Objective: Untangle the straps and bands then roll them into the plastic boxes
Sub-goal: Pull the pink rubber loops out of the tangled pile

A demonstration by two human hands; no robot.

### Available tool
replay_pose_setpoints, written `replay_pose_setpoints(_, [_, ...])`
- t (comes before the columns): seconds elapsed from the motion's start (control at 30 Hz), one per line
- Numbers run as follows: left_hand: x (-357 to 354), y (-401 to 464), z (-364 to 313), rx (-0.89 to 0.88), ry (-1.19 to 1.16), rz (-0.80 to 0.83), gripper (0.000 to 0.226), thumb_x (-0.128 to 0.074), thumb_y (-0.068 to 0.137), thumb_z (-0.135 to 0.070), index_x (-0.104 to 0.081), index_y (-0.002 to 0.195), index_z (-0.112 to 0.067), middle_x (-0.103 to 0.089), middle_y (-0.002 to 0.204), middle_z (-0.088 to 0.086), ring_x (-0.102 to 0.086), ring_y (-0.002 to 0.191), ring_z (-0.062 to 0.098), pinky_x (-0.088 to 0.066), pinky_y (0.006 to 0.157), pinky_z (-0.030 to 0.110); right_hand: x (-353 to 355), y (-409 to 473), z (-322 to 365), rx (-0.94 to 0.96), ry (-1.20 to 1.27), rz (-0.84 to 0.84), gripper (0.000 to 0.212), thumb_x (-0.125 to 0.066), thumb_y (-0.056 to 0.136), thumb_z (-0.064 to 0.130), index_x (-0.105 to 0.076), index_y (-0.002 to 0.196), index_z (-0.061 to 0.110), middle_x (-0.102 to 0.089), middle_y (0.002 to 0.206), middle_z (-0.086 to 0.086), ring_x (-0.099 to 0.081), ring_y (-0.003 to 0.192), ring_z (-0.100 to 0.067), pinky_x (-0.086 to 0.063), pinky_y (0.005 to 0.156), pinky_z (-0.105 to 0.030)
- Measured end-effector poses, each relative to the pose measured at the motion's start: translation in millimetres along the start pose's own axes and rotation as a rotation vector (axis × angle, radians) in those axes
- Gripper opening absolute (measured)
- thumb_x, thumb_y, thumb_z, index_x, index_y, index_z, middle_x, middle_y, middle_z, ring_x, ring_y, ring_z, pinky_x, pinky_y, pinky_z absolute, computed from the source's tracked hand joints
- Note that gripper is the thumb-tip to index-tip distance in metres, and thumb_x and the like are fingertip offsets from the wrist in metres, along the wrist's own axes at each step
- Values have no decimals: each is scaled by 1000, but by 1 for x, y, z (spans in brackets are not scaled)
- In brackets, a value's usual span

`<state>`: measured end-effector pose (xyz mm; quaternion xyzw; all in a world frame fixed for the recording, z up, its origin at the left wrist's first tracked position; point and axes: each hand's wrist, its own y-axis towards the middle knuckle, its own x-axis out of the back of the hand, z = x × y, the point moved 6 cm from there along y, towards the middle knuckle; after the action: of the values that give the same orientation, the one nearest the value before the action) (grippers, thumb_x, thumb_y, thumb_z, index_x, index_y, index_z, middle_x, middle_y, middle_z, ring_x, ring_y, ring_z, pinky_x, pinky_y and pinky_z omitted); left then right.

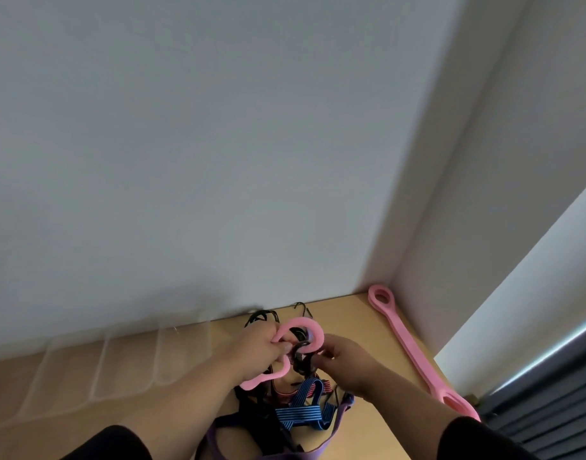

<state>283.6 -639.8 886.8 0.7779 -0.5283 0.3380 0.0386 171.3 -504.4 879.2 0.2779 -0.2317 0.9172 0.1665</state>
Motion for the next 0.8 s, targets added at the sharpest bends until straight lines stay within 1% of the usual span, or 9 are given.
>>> replay_pose_setpoints(0.13, [-3,-7,1,10,-46,14,15,-60,97,-19,-71,92,-28,-69,68,-22,-63,67,-7,-45,71,17,1,-1,-1,13,70,-72,24,-56,100,16,-67,115,31,-70,105,6,-65,89,-11,-54,82,-25])
replay_pose_setpoints(0.23, [-9,-11,5,24,-83,47,19,-65,94,-24,-74,82,-36,-72,77,-20,-66,79,0,-51,86,27,3,-4,-1,-9,241,-129,20,-56,99,10,-66,107,25,-71,99,0,-66,81,-12,-57,76,-25])
replay_pose_setpoints(0.3, [-9,-16,7,21,-137,37,19,-66,92,-26,-76,83,-39,-74,85,-15,-68,84,5,-52,93,35,5,-1,-6,-31,190,-169,10,-56,101,19,-63,104,24,-70,96,-1,-66,81,-15,-58,77,-32])
replay_pose_setpoints(0.37, [-7,-18,5,4,-175,13,20,-64,94,-22,-76,87,-37,-75,86,-14,-67,81,3,-52,89,33,3,2,-16,-71,40,-178,6,-55,101,25,-61,103,24,-67,96,1,-63,86,-18,-56,79,-36])
replay_pose_setpoints(0.47, [3,-19,-6,-20,-277,-62,18,-63,95,-15,-74,97,-30,-77,88,-10,-69,75,4,-55,85,32,-6,6,-29,-122,-170,-135,13,-56,100,29,-62,107,19,-65,103,1,-59,94,-18,-48,81,-32])
replay_pose_setpoints(0.53, [13,-20,-19,-40,-326,-107,19,-63,95,-15,-73,98,-32,-77,90,-9,-70,77,8,-57,84,31,-14,6,-36,-143,-246,-87,15,-56,99,30,-63,107,19,-65,106,0,-58,96,-18,-47,81,-31])
replay_pose_setpoints(0.6, [22,-22,-36,-88,-337,-136,22,-63,95,-16,-72,98,-35,-76,90,-5,-69,77,8,-57,85,31,-19,5,-39,-150,-262,-56,17,-56,98,30,-65,110,22,-65,109,1,-59,98,-17,-47,81,-28])
replay_pose_setpoints(0.7, [37,-24,-65,-170,-374,-170,24,-63,95,-16,-75,92,-36,-75,90,5,-68,79,14,-57,90,36,-20,2,-32,-115,-261,-45,29,-59,97,35,-62,124,26,-63,119,5,-59,106,-13,-50,91,-29])
replay_pose_setpoints(0.8, [49,-26,-92,-222,-454,-202,20,-63,96,-15,-73,100,-31,-76,93,-4,-71,81,14,-57,91,36,-21,-3,-11,-1,-235,-55,52,-63,95,38,-47,143,28,-54,138,9,-52,125,-9,-41,100,-21])
